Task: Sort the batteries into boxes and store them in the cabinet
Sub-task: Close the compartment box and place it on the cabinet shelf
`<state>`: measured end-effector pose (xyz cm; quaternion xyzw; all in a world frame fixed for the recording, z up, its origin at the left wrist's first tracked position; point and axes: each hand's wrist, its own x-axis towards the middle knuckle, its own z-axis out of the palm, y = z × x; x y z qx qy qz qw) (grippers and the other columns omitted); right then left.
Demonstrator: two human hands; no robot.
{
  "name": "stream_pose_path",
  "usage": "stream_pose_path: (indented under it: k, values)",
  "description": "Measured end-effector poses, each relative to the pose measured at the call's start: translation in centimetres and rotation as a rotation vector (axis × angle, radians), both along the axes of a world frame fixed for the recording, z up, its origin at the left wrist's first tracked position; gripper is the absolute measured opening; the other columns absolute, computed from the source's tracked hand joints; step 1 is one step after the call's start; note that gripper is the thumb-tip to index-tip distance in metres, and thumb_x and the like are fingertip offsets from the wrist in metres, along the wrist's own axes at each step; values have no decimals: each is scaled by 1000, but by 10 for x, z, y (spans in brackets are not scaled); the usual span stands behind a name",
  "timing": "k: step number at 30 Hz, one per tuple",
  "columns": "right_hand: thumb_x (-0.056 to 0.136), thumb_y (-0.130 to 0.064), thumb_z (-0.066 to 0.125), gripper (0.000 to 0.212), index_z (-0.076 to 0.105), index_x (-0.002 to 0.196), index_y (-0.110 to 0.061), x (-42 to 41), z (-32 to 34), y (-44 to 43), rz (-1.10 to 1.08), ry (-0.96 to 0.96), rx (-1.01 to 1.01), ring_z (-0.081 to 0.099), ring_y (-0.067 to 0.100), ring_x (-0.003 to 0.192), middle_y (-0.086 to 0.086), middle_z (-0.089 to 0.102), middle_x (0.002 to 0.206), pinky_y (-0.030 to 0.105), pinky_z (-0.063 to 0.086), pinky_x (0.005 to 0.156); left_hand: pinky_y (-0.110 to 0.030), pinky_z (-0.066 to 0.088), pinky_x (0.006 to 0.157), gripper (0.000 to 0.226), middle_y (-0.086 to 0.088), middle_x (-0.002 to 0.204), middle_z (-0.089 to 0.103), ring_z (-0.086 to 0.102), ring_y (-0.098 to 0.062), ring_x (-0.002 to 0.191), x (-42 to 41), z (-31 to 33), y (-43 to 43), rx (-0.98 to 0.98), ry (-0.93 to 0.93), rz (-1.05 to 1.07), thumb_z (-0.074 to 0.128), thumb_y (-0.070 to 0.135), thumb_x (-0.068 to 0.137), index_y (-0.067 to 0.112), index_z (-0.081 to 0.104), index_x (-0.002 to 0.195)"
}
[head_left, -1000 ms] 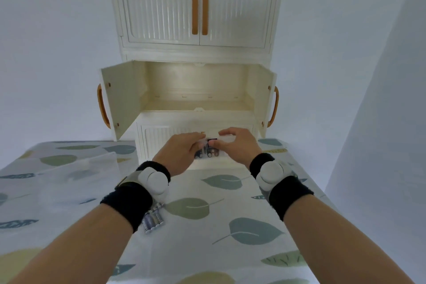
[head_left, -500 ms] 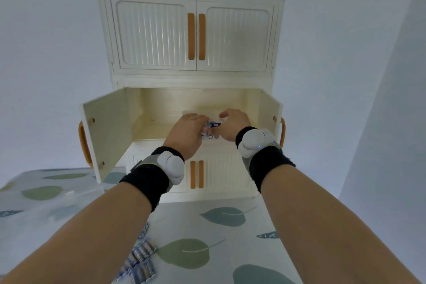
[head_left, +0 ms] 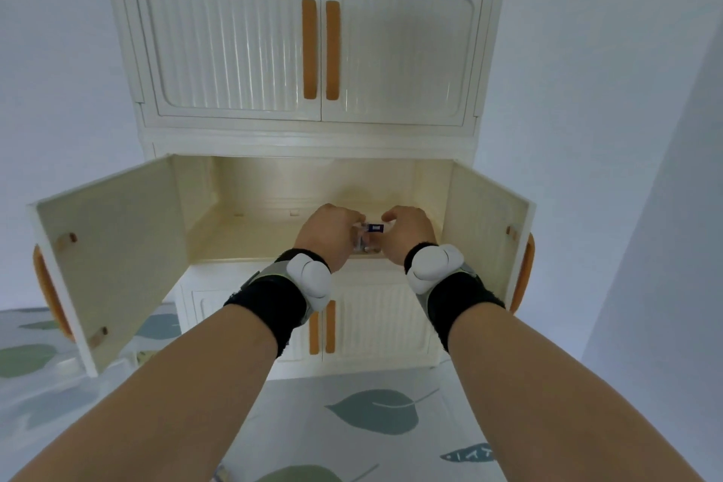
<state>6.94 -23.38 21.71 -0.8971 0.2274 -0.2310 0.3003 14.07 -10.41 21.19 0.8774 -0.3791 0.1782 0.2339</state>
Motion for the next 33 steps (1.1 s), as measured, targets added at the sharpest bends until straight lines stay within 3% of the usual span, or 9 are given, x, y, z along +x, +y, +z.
stream_pose_path:
  k: [3,6,17,20,23,27,29,33]
  values:
    - [80,-40,79,52,63,124,-17,7,-8,-9,-18,34,-70,59,30,114,9,50,134,37,52,93,-29,46,92,29,-4,118,71,62,-27,108,8,-6,-8,40,10,-16,55,18,96,19,71,119]
    - [83,-35,76,43,65,122,-18,12,-15,-19,-28,53,-97,61,29,110,10,48,133,35,52,94,-34,51,89,26,-3,111,73,65,-27,102,12,-11,-16,66,0,-21,57,16,94,20,74,113]
    - [93,-32,60,44,54,134,-19,14,-24,-27,-16,130,-147,52,34,119,14,43,138,43,47,101,-37,52,87,39,-8,115,70,65,-31,105,10,-9,-26,195,-4,-33,48,2,93,18,66,124]
    - [94,-34,57,51,46,142,-19,3,-25,-22,4,131,-193,47,34,124,18,43,138,42,40,108,-39,46,99,39,-13,129,64,59,-33,118,1,-8,-22,211,29,-37,47,4,95,10,59,132]
    - [95,-32,58,55,41,146,-20,-10,-17,-13,10,68,-200,48,35,123,19,40,138,42,45,103,-35,40,108,45,-10,143,54,51,-29,129,-11,-2,-14,178,43,-12,48,7,98,13,51,142]
    - [94,-30,58,46,49,137,-18,-33,-10,18,64,-44,-230,53,37,115,18,44,133,46,48,98,-38,49,95,34,-9,124,65,62,-30,112,-45,-2,22,138,24,-40,48,12,98,17,64,127]
    - [92,-29,58,40,53,130,-17,-47,-17,44,120,-68,-245,54,36,112,16,48,128,47,47,97,-35,47,97,33,-4,126,65,60,-26,115,-63,-16,54,128,60,-19,50,17,98,19,63,128]
    - [92,-30,58,32,57,122,-18,-67,-54,94,243,-15,-273,55,28,113,10,55,124,36,46,94,-34,48,99,29,0,123,67,61,-22,114,-82,-59,119,153,130,67,50,21,98,20,66,122]
